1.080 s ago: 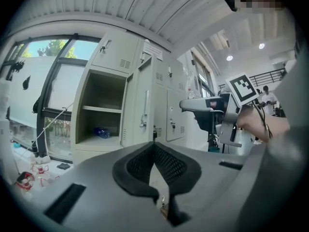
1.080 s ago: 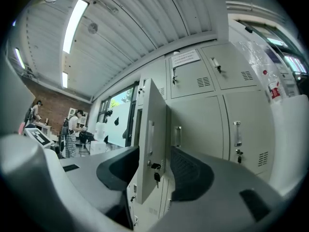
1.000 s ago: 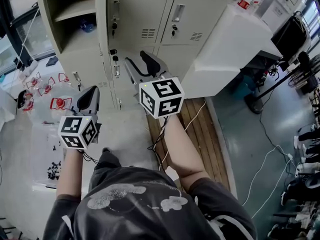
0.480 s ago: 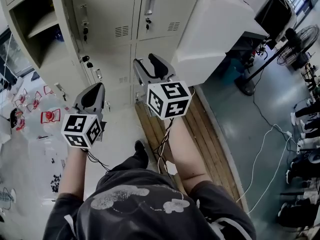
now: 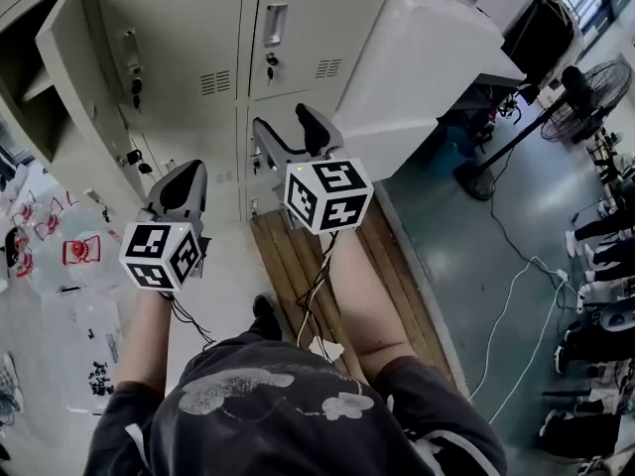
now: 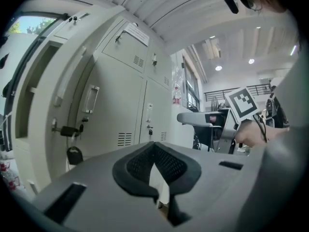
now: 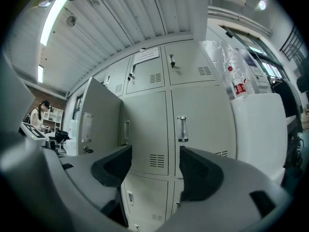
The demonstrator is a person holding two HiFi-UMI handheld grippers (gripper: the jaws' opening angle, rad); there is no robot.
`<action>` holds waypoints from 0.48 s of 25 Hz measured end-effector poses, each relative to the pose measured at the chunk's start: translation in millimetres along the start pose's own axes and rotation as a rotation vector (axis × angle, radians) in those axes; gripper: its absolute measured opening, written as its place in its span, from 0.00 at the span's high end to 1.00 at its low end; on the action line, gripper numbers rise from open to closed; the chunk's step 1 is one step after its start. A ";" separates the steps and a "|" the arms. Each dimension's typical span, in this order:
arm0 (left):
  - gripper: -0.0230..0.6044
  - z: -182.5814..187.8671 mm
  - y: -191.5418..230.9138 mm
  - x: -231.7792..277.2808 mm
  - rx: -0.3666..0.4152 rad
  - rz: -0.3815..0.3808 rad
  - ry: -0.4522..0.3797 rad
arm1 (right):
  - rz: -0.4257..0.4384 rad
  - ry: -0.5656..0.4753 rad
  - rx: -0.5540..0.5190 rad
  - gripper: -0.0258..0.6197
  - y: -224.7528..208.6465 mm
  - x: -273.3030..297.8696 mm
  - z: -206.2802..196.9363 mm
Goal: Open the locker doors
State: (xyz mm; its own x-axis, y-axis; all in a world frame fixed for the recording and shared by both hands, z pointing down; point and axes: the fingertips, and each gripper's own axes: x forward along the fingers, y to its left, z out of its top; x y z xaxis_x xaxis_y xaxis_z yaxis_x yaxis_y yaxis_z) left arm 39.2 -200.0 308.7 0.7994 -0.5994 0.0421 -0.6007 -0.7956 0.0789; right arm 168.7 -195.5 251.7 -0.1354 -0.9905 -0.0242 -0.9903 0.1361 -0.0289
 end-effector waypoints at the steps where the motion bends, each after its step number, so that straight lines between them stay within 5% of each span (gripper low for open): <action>1: 0.95 0.9 1.8 9.3 -0.003 0.005 -0.001 | 0.008 0.005 -0.006 0.49 -5.3 8.3 0.8; 12: 0.95 13.7 40.0 97.8 -0.020 0.075 -0.037 | 0.080 0.020 -0.054 0.49 -53.5 97.6 4.7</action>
State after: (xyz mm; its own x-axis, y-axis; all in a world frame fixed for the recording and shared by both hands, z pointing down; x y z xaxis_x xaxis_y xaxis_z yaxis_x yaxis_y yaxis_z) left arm 93.2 -291.7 302.3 0.7511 -0.6601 0.0118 -0.6579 -0.7469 0.0964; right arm 208.7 -299.4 246.2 -0.2143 -0.9767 -0.0044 -0.9765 0.2142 0.0259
